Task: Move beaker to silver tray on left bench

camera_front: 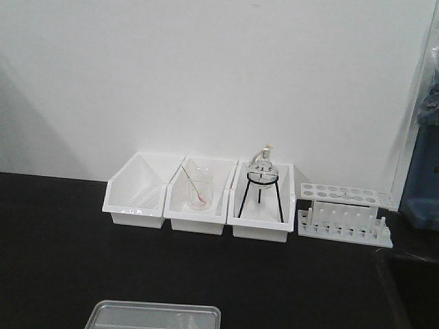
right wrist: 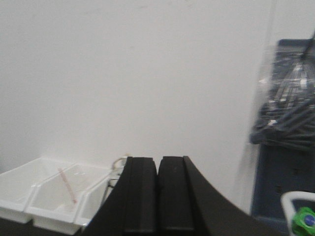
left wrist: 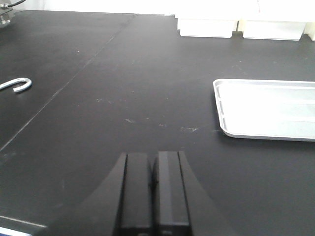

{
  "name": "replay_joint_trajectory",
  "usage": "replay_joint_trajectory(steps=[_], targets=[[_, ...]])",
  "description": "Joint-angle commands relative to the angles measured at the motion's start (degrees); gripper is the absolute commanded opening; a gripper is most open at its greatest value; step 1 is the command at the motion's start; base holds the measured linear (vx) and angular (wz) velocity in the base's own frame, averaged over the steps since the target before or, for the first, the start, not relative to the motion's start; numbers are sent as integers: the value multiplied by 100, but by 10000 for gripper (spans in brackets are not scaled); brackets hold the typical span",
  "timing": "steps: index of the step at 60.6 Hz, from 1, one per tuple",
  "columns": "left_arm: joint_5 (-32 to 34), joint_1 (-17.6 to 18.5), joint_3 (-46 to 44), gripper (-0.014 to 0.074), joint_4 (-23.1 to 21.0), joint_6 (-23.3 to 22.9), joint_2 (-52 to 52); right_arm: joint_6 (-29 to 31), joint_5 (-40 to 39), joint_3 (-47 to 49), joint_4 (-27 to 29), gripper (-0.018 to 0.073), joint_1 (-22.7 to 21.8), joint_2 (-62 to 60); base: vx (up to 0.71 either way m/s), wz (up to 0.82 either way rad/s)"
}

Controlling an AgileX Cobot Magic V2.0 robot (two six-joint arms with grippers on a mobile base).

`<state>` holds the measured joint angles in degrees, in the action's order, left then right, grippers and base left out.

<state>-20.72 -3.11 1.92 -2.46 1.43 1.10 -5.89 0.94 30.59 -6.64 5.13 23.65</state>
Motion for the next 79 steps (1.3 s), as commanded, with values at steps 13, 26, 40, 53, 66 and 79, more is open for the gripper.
replay_joint_trajectory(steps=[13,26,40,53,66,79], targets=[[454,-1,108,1,-43,-2,45,25,-894,-2375,15,-16,-445,-1649,0,0],[453,-1,108,1,-51,-2,43,11,-175,-3227,108,-16,-428,-2426,0,0],[456,-1,108,1,-44,-2,36,118,363,-3270,103,-15,-481,-2502,0,1],[456,-1,108,1,-44,-2,36,113,818,-3270,103,-14,-481,-2495,0,0],[456,-1,108,1,-44,-2,36,113,811,-3270,103,-14,-481,-2495,0,0],[456,-1,108,1,-44,-2,36,113,811,-3270,103,-14,-481,-2495,0,0]])
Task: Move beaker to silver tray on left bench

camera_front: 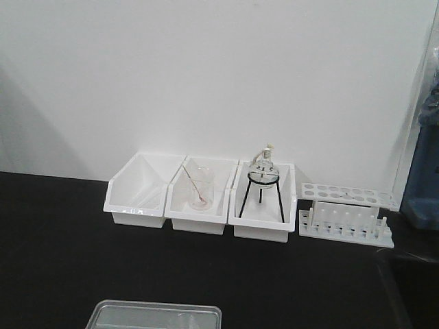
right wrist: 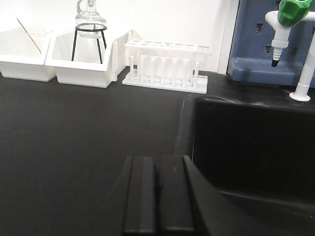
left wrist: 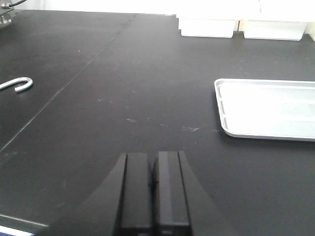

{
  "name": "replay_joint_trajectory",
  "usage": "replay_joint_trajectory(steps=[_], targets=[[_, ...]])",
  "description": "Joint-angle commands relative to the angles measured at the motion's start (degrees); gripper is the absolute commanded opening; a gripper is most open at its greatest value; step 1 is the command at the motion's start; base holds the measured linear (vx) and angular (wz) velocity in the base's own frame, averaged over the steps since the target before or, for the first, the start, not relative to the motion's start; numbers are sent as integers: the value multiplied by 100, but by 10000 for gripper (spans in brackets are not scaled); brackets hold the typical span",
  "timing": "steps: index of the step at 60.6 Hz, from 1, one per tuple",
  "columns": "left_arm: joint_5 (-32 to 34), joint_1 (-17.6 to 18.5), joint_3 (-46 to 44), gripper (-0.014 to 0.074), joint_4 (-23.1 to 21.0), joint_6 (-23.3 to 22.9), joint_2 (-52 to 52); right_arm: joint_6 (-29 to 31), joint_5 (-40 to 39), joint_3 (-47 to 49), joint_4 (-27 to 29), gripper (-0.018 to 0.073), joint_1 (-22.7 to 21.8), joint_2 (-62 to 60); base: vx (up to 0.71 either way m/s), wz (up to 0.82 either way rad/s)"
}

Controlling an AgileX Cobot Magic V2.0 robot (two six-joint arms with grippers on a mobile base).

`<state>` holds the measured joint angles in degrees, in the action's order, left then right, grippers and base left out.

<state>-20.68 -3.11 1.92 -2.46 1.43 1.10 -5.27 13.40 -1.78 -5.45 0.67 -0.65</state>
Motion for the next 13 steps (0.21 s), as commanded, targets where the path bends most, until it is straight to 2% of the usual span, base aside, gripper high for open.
replay_joint_trajectory(steps=[1,13], targets=[[453,-1,108,1,-44,-2,36,51,-435,-32,-16,-14,-35,-65,0,0],[453,-1,108,1,-44,-2,36,51,-435,-32,-16,-14,-35,-65,0,0]])
